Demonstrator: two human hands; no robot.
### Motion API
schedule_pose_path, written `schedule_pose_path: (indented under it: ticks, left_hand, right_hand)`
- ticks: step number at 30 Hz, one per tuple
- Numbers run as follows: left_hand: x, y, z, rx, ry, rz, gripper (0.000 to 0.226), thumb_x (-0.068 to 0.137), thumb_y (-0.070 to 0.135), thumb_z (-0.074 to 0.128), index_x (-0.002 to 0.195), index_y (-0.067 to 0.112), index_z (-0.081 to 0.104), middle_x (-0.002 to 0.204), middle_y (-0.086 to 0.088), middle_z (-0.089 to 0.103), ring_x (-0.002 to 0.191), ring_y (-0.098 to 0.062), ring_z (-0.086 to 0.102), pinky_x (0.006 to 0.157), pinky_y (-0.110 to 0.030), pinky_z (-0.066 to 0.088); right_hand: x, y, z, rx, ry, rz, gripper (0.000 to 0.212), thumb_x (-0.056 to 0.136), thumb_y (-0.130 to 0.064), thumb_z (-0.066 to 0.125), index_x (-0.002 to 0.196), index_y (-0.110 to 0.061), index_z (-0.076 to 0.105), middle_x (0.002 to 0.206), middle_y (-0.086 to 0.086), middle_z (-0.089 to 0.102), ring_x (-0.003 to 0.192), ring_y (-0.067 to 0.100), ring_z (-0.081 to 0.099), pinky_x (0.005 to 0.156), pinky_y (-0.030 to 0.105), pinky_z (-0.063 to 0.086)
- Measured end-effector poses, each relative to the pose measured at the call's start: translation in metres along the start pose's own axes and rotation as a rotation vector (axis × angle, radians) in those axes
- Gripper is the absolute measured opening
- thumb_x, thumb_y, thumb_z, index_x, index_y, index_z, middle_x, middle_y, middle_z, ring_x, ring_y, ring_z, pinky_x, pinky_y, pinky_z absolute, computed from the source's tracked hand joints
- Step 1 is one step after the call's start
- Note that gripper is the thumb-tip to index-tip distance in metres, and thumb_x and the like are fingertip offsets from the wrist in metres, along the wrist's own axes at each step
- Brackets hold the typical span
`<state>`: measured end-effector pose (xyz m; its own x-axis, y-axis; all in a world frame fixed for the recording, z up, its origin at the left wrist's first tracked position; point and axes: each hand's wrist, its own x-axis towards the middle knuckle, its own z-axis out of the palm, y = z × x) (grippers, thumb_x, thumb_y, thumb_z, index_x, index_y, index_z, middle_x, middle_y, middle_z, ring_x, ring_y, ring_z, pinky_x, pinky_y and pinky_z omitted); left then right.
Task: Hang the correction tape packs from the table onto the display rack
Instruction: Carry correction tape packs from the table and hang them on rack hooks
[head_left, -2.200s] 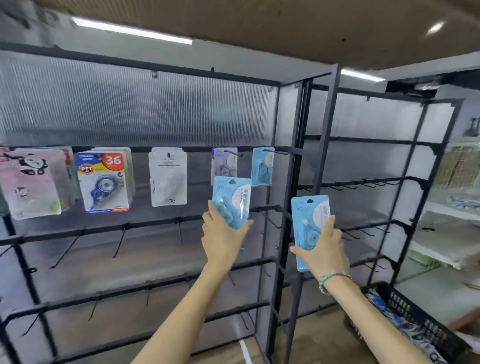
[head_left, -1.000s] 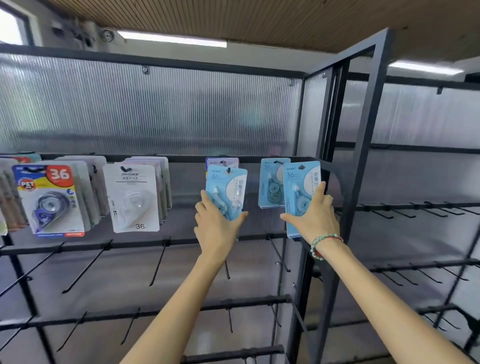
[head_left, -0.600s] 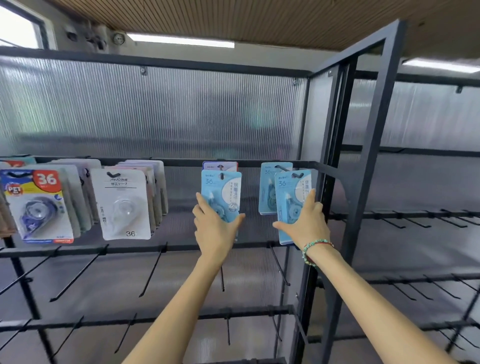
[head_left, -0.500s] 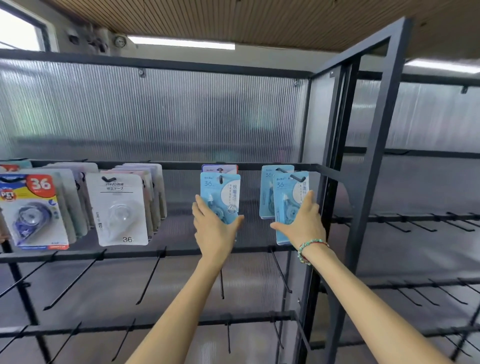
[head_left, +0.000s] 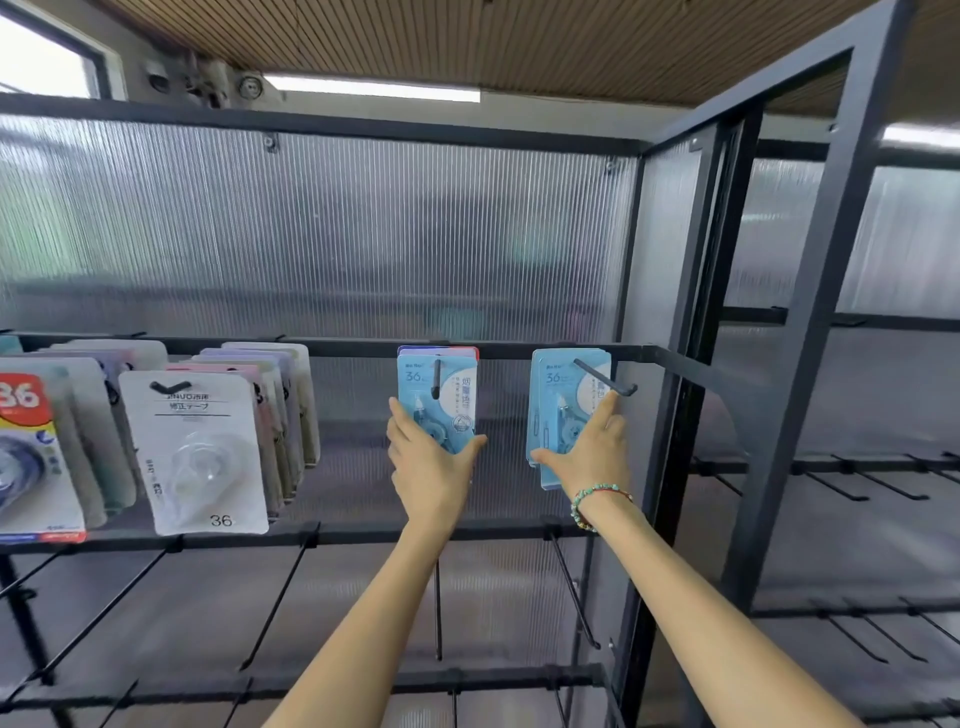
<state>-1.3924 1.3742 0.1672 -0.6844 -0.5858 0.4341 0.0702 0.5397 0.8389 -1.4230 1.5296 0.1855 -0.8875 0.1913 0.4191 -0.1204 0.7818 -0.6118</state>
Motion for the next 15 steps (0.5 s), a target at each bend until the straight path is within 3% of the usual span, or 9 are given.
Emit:
schedule_pose_path:
  ticks: [9,12,15]
  left_hand:
    - [0.002,-0.001,-0.004,0.039,-0.014,-0.004,0.121,0.069,0.048,0.082,0.153,0.013,0.002,0.15,-0.012,0.028,0.135,-0.031,0.035,0.103,-0.056,0.042]
    - [-0.002,-0.005,-0.009,0.085,-0.027,0.006,0.129,0.065,0.055,0.081,0.153,0.014,-0.003,0.154,-0.013,0.024,0.138,-0.032,0.032,0.105,-0.058,0.038]
    - [-0.009,-0.01,-0.018,0.135,-0.034,0.041,0.128,0.065,0.056,0.08,0.153,0.012,-0.001,0.156,-0.013,0.02,0.142,-0.032,0.027,0.109,-0.058,0.033]
  right_hand:
    - [0.001,0.003,0.004,0.059,0.008,-0.026,0.118,0.069,-0.041,0.082,0.15,-0.013,0.001,0.133,0.014,0.035,0.119,0.028,0.045,0.085,0.041,0.052]
    - [-0.006,0.008,0.003,0.102,-0.023,-0.005,0.125,0.07,-0.045,0.08,0.15,-0.012,-0.01,0.14,0.014,0.03,0.127,0.028,0.039,0.092,0.043,0.047]
    - [-0.015,0.016,0.0,0.107,-0.038,-0.028,0.127,0.069,-0.049,0.079,0.151,-0.009,-0.009,0.149,0.014,0.021,0.135,0.029,0.029,0.104,0.043,0.04]
